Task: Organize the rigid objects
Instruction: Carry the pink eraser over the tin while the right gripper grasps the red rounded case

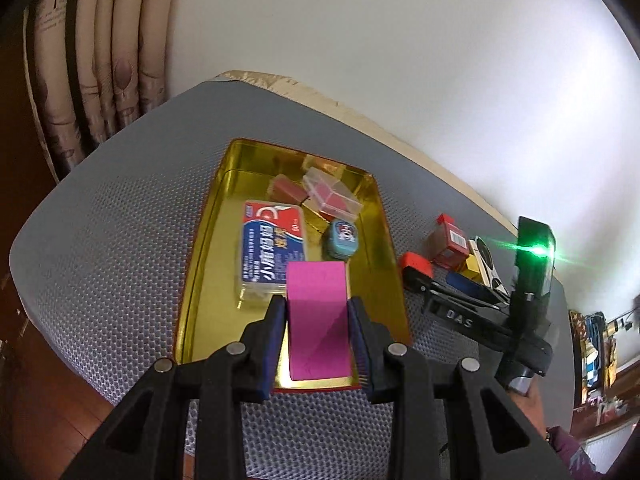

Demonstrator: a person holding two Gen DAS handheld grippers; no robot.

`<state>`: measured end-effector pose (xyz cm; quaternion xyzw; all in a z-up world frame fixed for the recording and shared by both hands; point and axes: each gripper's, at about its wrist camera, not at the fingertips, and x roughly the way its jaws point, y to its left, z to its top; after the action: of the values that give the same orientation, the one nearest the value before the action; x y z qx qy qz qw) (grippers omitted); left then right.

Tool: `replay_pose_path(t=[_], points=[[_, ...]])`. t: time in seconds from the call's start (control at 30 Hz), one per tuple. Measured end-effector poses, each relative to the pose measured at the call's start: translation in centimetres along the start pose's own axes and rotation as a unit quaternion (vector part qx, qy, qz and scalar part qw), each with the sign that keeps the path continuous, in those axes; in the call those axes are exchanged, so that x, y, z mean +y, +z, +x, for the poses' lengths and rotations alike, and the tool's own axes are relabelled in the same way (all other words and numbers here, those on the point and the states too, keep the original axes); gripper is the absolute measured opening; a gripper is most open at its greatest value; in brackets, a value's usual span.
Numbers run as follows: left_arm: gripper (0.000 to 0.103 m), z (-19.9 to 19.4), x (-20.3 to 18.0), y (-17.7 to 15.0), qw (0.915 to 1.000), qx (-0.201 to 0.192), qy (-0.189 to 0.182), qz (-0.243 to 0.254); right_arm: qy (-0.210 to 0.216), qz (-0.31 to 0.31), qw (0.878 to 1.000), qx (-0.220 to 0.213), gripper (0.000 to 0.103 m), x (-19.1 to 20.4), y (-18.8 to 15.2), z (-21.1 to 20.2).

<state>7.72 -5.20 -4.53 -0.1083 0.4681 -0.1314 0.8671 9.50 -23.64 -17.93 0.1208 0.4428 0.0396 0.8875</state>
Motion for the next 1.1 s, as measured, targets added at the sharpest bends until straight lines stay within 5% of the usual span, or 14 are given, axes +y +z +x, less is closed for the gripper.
replay_pose_path(t=[0.07,0.13,0.2,0.77,1.1], points=[[0.032,0.3,0.2,0.2,1.0000,0.004,-0.004,-0.002,-0.015,0.005,1.000,0.014,0.077,0.1,0.1,1.1],[0.032,0.6,0.2,0.3,1.0000,0.007,-0.004,0.003,-0.029,-0.002,0.999,0.020,0.057,0.2,0.2,2.0],[0.032,0.9,-0.1,0.2,0.9999,0.010,-0.005,0.009,-0.041,-0.014,0.999,0.020,0.048,0.4,0.3,2.1],[0.032,5.6,-2.0,1.8,0.9962,0.061,-0.039,0.048,0.023,0.039,0.999,-0.004,0.046,-3.8,-3.0,-4.1],[0.032,10.5,-2.6,3.5,0.9931,0.083,-0.009,0.082,0.040,0.037,0.998,-0.030,0.046,-4.2,-3.1,-7.4]])
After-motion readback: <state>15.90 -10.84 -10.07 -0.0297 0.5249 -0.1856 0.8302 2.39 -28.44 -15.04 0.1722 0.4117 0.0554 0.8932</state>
